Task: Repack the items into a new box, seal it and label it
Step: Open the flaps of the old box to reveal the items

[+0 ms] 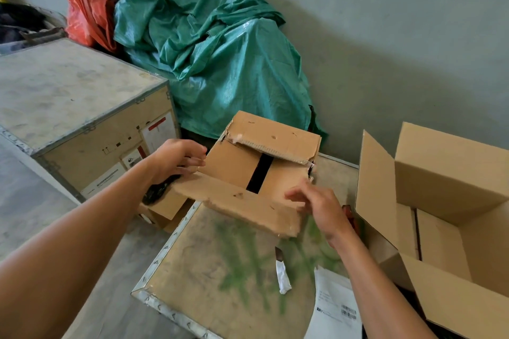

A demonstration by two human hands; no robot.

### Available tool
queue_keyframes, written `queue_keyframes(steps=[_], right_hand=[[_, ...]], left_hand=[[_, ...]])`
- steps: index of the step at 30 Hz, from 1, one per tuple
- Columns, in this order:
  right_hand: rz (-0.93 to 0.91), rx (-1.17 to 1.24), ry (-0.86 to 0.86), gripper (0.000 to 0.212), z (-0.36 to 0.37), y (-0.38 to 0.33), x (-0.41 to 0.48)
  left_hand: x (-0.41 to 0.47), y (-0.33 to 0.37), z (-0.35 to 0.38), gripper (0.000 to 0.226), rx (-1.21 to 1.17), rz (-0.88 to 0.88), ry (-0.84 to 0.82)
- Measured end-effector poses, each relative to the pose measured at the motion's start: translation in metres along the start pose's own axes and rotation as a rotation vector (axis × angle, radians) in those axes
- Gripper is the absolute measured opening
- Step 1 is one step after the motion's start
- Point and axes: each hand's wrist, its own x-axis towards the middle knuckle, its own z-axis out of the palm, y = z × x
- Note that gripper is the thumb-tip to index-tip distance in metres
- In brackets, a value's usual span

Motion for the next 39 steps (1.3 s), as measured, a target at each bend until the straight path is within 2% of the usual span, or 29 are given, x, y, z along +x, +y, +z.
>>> queue_keyframes(steps=[1, 2, 3, 4, 6, 8, 11, 17, 24, 29, 32, 34, 36, 39], right_hand=[[-0.034, -0.164, 0.028, 0.029, 0.0, 0.006, 0.002], [-0.046, -0.341, 0.034, 0.019, 0.001, 0.013, 0.004], [-0.031, -0.482, 0.015, 0.03, 0.002, 0.017, 0.005], [0.011, -0.571, -0.007, 0.05, 0.005, 0.019, 0.005], [0.077, -0.644, -0.038, 0.081, 0.011, 0.022, 0.005], [0.08, -0.682, -0.057, 0.092, 0.014, 0.029, 0.006], [0.069, -0.708, -0.032, 0.092, 0.016, 0.04, 0.007], [0.007, -0.676, 0.038, 0.085, 0.012, 0.046, 0.009], [-0.06, -0.638, 0.193, 0.064, -0.001, 0.032, 0.044], [-0.071, -0.669, 0.228, 0.078, -0.007, 0.026, 0.086], [-0.024, -0.691, 0.191, 0.094, -0.008, 0.021, 0.11], [-0.007, -0.726, 0.149, 0.097, -0.011, 0.022, 0.125], [-0.051, -0.747, 0.153, 0.085, -0.014, 0.025, 0.137], [-0.152, -0.726, 0.187, 0.054, -0.017, 0.029, 0.147]], left_hand=[[0.003, -0.004, -0.001, 0.018, 0.143, 0.016, 0.011], [0.006, -0.008, -0.001, 0.029, 0.318, 0.042, 0.031], [0.008, -0.011, 0.001, 0.045, 0.49, 0.071, 0.051], [0.012, -0.014, 0.003, 0.063, 0.636, 0.097, 0.064], [0.016, -0.021, 0.009, 0.089, 0.791, 0.117, 0.07], [0.021, -0.027, 0.011, 0.098, 0.821, 0.094, 0.049], [0.023, -0.036, 0.014, 0.098, 0.903, 0.091, 0.04], [0.03, -0.032, 0.021, 0.073, 0.802, 0.103, 0.039], [0.053, -0.027, 0.042, 0.083, 0.845, 0.146, 0.113], [0.072, -0.015, 0.048, 0.087, 0.839, 0.167, 0.11], [0.083, -0.012, 0.054, 0.095, 0.82, 0.193, 0.106], [0.088, -0.016, 0.053, 0.1, 0.774, 0.199, 0.095], [0.09, -0.026, 0.047, 0.102, 0.691, 0.185, 0.088], [0.089, -0.04, 0.036, 0.096, 0.599, 0.156, 0.073]])
